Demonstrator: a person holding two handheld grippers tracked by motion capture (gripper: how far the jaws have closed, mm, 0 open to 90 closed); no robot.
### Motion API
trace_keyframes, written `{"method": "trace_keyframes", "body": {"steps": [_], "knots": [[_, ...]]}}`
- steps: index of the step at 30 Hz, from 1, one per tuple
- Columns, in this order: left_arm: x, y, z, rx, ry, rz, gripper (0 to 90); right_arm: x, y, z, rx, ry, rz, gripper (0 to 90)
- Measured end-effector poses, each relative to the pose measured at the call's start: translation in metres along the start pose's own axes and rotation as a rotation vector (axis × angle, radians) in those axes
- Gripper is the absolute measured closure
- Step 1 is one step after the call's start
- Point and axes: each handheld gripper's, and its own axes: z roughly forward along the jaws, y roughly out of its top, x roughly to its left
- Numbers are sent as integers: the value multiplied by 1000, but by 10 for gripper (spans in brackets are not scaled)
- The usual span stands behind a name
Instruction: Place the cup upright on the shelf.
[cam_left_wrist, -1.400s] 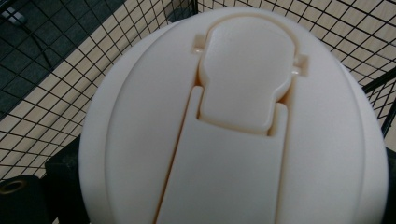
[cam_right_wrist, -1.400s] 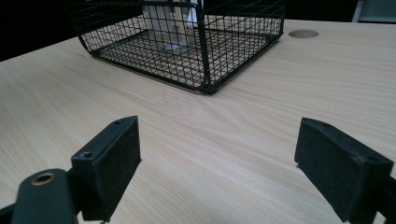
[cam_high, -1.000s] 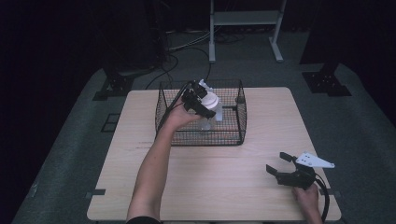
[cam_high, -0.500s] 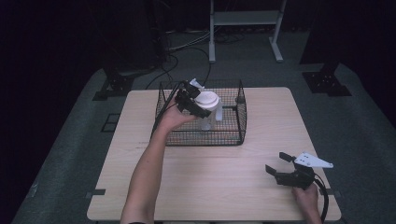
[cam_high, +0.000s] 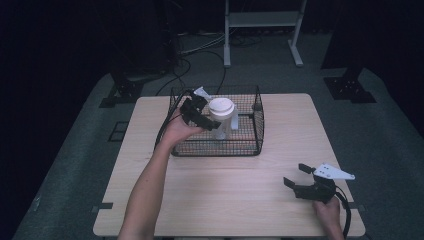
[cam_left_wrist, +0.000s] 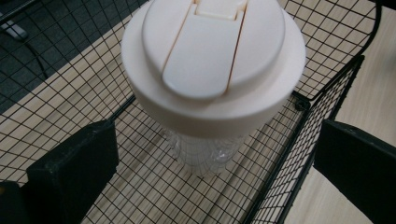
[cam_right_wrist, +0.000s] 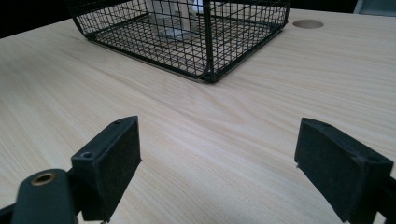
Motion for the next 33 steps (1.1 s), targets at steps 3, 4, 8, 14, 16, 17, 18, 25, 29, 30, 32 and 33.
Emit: {"method": "trace_keyframes", "body": {"steps": [3, 4, 8, 14, 16, 17, 18, 25, 29, 30, 32, 33], "knots": [[-1, -3, -6, -21, -5, -1, 0, 0, 0, 0, 0, -3, 0, 134], [-1, -4, -9, -24, -6, 0, 0, 0, 0, 0, 0, -4, 1, 134], [-1, -10, -15, -18, -1, 3, 0, -1, 0, -1, -6, -7, 5, 134], [-4, -20, -25, -31, 12, -4, 0, -1, 0, -1, -9, -7, 4, 134], [-5, -25, -28, -32, 14, 3, 0, -1, 0, -1, -10, -7, 4, 134], [-6, -27, -30, -32, 15, 2, 0, -1, 0, -1, -10, -7, 5, 135], [-7, -29, -31, -30, 20, 3, 0, -1, 0, -1, -9, -8, 4, 135], [-6, -44, -39, -6, 7, -7, 0, -1, -1, -2, -23, -13, 11, 134], [-6, -51, -45, -14, 6, -10, 0, -1, -1, -2, -15, -16, 6, 135], [-6, -53, -47, -13, 7, -7, 0, 0, -1, -2, -13, -16, 4, 134], [-8, -56, -50, -20, 8, -6, 0, 0, -1, -1, -9, -17, 3, 135], [-10, -57, -51, -23, 13, -4, 0, 0, -1, -1, -7, -16, 7, 134]]}}
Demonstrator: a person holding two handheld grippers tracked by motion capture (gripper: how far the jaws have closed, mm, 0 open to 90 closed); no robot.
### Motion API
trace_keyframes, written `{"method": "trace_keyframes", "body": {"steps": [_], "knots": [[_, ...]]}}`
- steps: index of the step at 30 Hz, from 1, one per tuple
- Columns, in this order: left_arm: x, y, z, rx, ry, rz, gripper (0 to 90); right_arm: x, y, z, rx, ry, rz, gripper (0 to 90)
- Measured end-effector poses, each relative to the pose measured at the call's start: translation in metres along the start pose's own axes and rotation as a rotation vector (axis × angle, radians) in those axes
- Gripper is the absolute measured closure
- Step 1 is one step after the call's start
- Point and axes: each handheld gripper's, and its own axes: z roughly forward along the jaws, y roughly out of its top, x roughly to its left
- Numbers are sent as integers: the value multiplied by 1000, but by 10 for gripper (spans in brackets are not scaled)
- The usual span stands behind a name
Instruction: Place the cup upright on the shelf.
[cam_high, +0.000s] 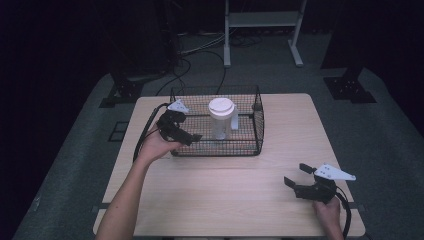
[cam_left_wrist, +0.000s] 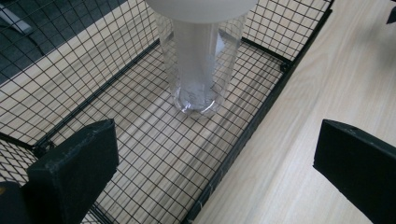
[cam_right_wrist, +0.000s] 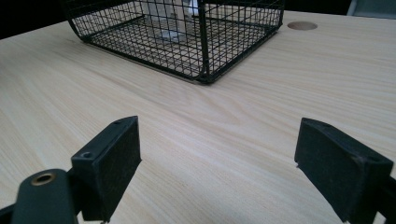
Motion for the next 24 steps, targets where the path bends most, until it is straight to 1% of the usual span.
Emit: {"method": "trace_keyframes", "body": {"steps": [2, 4, 5, 8, 10, 17, 22, 24], "knots": [[-2, -3, -3, -15, -3, -3, 0, 0, 0, 0, -3, -3, -8, 134], [-4, -6, -5, -20, 0, 4, 0, 0, 0, 0, -3, -3, -7, 134], [-5, -7, -6, -16, -2, 5, 0, -1, 0, 0, -3, -3, -6, 134], [-10, -9, -8, -21, -2, 20, 0, -1, 0, 0, -4, -2, -6, 134], [-13, -11, -9, -24, -9, 26, 0, 0, 0, 1, -2, -2, -9, 135], [-24, -15, -15, -35, -13, 46, 0, 0, 0, 1, 6, -2, -8, 135], [-29, -20, -18, -40, -18, 55, 0, 1, 0, 2, 7, -4, -15, 135], [-31, -22, -19, -43, -18, 52, 0, 1, 0, 2, 7, -4, -11, 135]]}}
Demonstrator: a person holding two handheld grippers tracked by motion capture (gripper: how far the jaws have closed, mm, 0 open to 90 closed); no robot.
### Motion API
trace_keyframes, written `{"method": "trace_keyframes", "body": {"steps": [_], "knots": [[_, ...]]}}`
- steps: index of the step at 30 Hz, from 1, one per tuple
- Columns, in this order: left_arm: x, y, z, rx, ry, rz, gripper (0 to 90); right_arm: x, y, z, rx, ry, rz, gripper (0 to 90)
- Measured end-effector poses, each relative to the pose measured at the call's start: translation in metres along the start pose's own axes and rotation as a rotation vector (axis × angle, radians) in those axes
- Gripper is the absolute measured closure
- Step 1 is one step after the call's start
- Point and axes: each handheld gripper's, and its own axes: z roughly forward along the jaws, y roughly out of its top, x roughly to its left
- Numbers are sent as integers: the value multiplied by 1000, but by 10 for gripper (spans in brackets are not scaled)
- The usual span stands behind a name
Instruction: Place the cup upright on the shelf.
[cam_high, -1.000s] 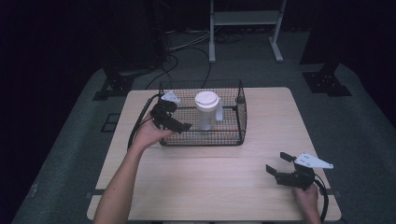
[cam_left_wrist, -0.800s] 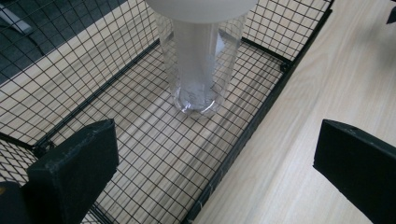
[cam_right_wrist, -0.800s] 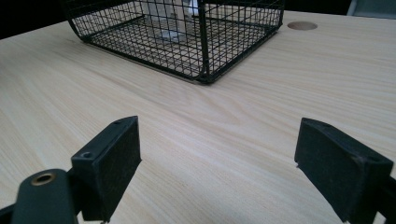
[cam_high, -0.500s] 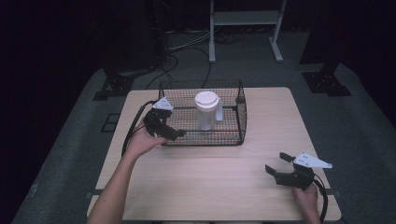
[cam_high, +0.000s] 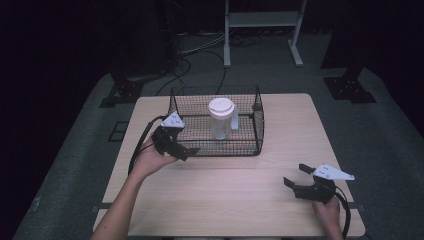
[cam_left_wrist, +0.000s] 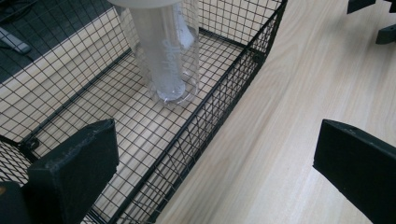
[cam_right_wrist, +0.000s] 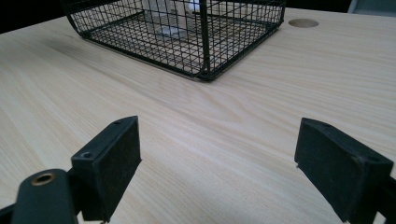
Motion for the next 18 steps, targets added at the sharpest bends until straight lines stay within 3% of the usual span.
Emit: {"method": "trace_keyframes", "body": {"steps": [18], "knots": [[-21, -20, -1, -5, -17, 25, 0, 2, 0, 1, 16, -1, -14, 134]]}}
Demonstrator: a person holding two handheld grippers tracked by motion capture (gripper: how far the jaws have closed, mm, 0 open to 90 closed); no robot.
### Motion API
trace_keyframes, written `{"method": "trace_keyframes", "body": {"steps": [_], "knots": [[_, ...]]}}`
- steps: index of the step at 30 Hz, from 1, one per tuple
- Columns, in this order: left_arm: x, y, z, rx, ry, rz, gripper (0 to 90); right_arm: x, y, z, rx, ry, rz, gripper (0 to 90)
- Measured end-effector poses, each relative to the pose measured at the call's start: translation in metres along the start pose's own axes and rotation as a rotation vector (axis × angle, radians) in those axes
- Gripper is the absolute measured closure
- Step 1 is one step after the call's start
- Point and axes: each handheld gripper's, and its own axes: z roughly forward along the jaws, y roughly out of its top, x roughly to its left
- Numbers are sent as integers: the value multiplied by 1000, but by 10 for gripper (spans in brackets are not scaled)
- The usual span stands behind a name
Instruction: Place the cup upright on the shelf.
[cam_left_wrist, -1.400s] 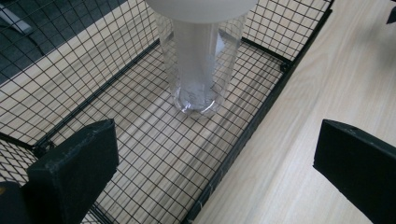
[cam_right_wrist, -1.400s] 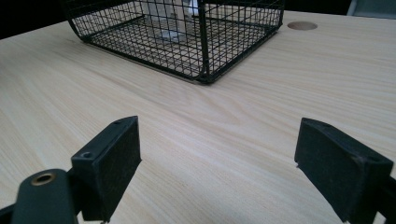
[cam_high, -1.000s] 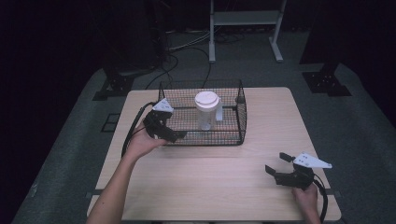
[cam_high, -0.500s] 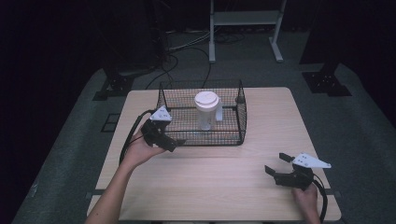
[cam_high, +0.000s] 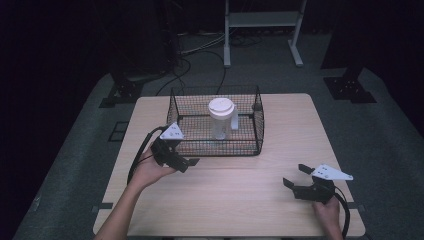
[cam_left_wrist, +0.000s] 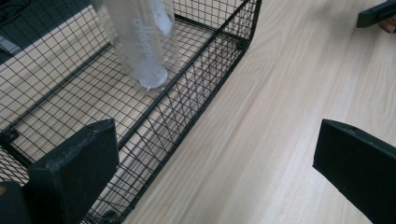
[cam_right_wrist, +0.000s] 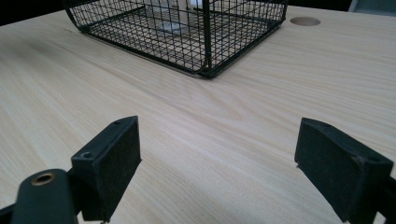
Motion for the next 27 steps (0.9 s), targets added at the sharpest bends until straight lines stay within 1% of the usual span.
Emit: {"method": "trace_keyframes", "body": {"steps": [5, 7, 8, 9, 11, 13, 16, 24, 27], "knots": [[-4, -7, -2, -8, -1, -4, 0, 1, 0, 0, 3, -1, -7, 135], [-5, -10, -3, -12, -23, -28, 0, 1, 0, 0, 3, -1, -6, 135], [-6, -11, -4, -18, -26, -30, 0, 1, 0, 0, 3, -1, -5, 134], [-7, -12, -4, -22, -19, -29, 0, 0, 0, 0, 3, 0, -3, 134], [-9, -15, -6, -21, -23, -27, 0, 0, 0, 0, 1, 1, 0, 135], [-11, -17, -6, -21, -15, -23, 0, 0, 0, 0, 1, 1, -1, 134], [-13, -22, -8, -24, -14, -23, 0, 0, 0, 0, 2, 2, 0, 135], [-16, -38, -7, -31, -20, -50, 0, 0, 0, 0, 1, 1, -1, 135], [-19, -43, -7, -31, -18, -47, 0, 0, 0, 0, 2, 1, 1, 135]]}}
